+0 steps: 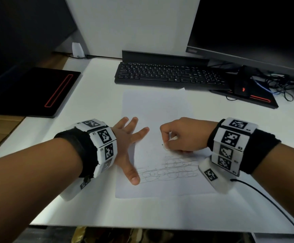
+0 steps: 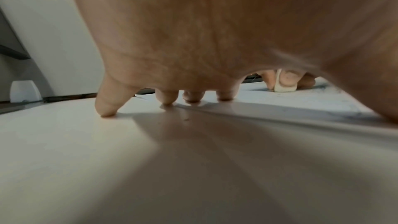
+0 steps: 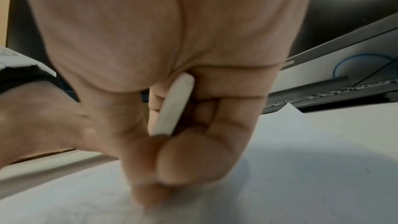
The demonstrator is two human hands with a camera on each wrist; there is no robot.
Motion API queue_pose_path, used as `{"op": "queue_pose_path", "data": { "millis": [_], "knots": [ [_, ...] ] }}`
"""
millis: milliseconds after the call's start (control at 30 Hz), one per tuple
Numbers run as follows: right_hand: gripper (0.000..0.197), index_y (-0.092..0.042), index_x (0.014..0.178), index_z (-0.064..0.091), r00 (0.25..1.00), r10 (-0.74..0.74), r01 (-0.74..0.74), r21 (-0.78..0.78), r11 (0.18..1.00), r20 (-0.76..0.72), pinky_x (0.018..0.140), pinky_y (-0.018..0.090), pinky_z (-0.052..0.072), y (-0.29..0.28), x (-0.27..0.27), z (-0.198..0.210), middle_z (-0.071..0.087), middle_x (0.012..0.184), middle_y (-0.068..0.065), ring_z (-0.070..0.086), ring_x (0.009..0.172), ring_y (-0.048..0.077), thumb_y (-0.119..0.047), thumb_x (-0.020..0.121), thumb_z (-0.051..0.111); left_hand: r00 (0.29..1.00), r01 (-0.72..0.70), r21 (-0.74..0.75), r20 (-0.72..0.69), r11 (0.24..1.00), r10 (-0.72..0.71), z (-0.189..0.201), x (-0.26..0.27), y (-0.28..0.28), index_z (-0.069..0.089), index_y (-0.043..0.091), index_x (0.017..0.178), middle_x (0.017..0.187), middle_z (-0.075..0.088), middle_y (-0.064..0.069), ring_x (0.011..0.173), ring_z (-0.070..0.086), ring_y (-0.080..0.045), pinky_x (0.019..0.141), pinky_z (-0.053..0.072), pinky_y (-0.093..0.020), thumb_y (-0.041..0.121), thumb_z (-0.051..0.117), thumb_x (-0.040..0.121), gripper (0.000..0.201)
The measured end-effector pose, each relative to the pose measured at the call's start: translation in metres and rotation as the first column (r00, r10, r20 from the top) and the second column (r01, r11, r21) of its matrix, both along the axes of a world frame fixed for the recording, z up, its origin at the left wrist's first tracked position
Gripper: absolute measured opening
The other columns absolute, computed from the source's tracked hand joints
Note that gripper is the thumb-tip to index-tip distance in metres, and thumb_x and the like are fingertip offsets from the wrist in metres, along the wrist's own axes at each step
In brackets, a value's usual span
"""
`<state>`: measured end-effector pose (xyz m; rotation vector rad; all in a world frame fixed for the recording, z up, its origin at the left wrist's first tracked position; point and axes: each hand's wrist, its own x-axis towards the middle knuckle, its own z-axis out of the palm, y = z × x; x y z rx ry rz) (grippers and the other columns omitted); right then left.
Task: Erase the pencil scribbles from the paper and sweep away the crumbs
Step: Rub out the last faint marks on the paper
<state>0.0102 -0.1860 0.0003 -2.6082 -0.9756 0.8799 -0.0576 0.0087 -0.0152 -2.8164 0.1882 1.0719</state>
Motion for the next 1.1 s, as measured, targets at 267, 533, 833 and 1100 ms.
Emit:
{"op": "queue_pose_path", "data": {
  "millis": [267, 533, 833, 1100],
  "knots": [
    [0.011, -0.017, 0.089, 0.059, 0.997, -0.058, 0.059, 0.011, 0.998, -0.054, 0.067, 0.030, 0.057, 0.000, 0.001, -0.004, 0.071, 0.070, 0.003, 0.065, 0.056, 0.016, -0.027, 0.094, 0.061, 0.993, 0.093, -0.039, 0.076, 0.995, -0.090, 0.008, 0.007, -0.025, -0.026, 0.038, 0.148, 0.154, -0.038, -0.001, 0.140, -0.037, -0.022, 0.115, -0.011, -0.061, 0.085, 0.066, 0.055, 0.139],
    [0.009, -0.024, 0.086, 0.056, 0.999, 0.023, -0.023, 0.019, 1.000, 0.048, 0.071, 0.027, 0.052, -0.002, -0.011, -0.001, 0.061, 0.068, -0.011, 0.062, 0.063, 0.007, -0.026, 0.094, 0.059, 0.996, 0.088, -0.044, 0.009, 0.995, -0.088, 0.008, 0.014, -0.049, -0.021, 0.044, 0.148, 0.157, -0.033, 0.000, 0.145, -0.028, -0.029, 0.117, -0.005, -0.059, 0.071, 0.077, 0.059, 0.135],
    [0.005, -0.026, 0.085, 0.061, 0.990, 0.101, -0.102, 0.005, 0.995, 0.096, 0.074, 0.026, 0.048, -0.002, -0.004, 0.003, 0.064, 0.072, -0.015, 0.063, 0.074, 0.005, -0.027, 0.091, 0.062, 0.995, 0.096, -0.043, 0.010, 0.994, -0.095, 0.012, 0.010, -0.051, -0.021, 0.043, 0.148, 0.156, -0.034, -0.002, 0.144, -0.029, -0.030, 0.115, -0.009, -0.052, 0.069, 0.076, 0.064, 0.132],
    [0.009, -0.029, 0.082, 0.060, 0.994, 0.077, -0.078, 0.008, 0.997, 0.081, 0.074, 0.024, 0.047, -0.009, 0.003, 0.003, 0.070, 0.081, -0.013, 0.064, 0.073, 0.002, -0.028, 0.090, 0.064, 0.995, 0.104, -0.073, 0.011, 0.992, -0.103, 0.009, 0.011, -0.048, -0.028, 0.044, 0.145, 0.157, -0.034, -0.002, 0.143, -0.031, -0.028, 0.115, -0.010, -0.053, 0.069, 0.076, 0.064, 0.134]
  ]
}}
